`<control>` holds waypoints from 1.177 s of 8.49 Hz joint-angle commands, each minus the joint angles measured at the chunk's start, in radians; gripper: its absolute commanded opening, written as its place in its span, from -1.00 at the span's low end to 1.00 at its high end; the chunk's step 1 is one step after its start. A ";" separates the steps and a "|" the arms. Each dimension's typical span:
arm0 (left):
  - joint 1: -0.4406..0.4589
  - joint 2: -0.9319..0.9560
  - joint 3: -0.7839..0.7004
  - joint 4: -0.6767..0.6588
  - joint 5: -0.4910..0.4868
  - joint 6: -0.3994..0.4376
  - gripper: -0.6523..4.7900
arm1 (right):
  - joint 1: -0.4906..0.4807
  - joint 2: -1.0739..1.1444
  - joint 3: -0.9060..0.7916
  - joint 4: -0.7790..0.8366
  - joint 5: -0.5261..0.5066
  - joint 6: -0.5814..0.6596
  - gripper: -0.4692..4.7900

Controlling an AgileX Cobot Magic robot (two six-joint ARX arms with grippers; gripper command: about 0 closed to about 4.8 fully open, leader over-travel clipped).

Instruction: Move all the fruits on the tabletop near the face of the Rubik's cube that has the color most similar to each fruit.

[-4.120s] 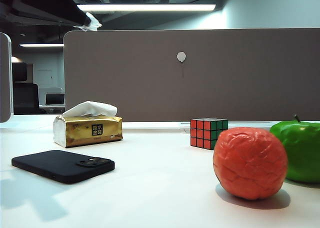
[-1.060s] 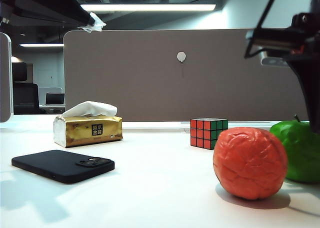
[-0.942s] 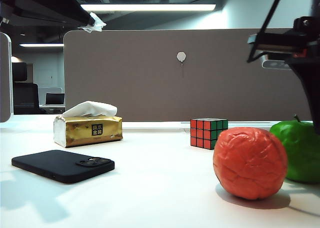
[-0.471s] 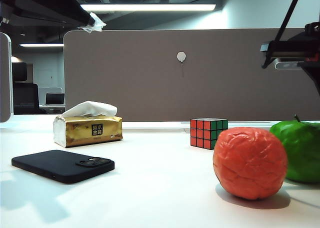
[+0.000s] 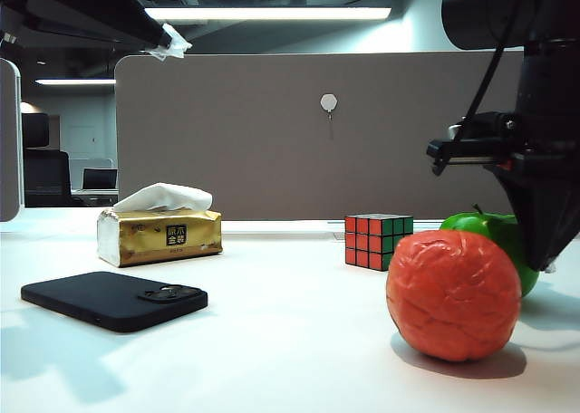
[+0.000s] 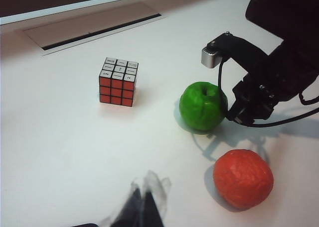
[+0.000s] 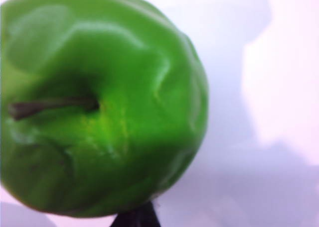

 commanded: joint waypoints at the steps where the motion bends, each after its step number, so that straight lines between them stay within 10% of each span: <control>1: 0.000 -0.001 0.003 0.005 0.003 0.001 -0.78 | -0.002 -0.002 0.004 0.063 0.024 -0.028 -0.82; 10: 0.000 -0.001 0.003 0.005 0.007 -0.026 -0.78 | -0.041 0.053 0.005 0.313 -0.040 -0.104 -0.82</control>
